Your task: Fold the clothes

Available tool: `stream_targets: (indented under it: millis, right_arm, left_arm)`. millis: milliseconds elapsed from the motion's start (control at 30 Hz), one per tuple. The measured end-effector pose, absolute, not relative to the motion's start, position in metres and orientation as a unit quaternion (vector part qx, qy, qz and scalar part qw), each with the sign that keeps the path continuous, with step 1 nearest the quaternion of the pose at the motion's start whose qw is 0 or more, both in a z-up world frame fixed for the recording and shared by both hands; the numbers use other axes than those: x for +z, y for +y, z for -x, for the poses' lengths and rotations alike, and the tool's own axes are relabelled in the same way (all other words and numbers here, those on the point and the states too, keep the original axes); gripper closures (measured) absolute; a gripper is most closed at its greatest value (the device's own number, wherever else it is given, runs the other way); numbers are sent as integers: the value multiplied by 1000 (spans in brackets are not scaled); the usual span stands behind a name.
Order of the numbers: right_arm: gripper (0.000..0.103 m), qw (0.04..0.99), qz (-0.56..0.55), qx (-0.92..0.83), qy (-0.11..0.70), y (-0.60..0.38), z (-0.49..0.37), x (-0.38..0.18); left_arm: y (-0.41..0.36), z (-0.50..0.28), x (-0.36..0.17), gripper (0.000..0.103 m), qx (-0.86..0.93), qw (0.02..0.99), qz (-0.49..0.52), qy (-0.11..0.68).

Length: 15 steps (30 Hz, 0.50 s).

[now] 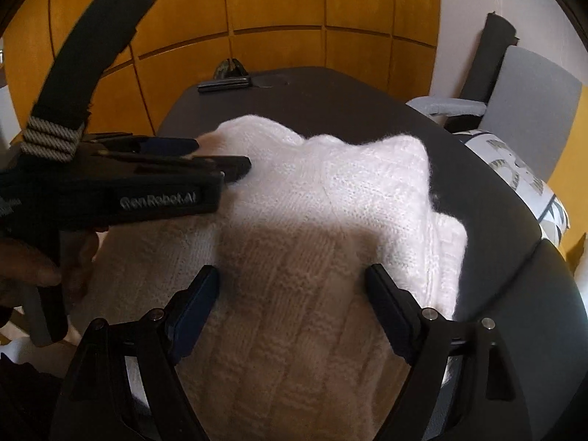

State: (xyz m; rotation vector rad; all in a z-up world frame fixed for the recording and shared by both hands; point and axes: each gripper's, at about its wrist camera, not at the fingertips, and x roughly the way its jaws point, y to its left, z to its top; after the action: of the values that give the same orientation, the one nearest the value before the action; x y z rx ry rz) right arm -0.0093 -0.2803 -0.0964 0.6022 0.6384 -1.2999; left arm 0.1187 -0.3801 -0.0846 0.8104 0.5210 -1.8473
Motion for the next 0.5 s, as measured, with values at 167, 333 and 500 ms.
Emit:
stream_targets:
  millis: [167, 333, 500]
  right_arm:
    - [19, 717, -272, -593, 244, -277, 19, -64]
    - [16, 694, -259, -599, 303, -278, -5, -103]
    - [15, 671, -262, -629, 293, -276, -11, -98]
  left_arm:
    - [-383, -122, -79, 32, -755, 517, -330, 230]
    - [-366, -142, -81, 32, -765, 518, -299, 239]
    - [-360, -153, -75, 32, -780, 491, -306, 238]
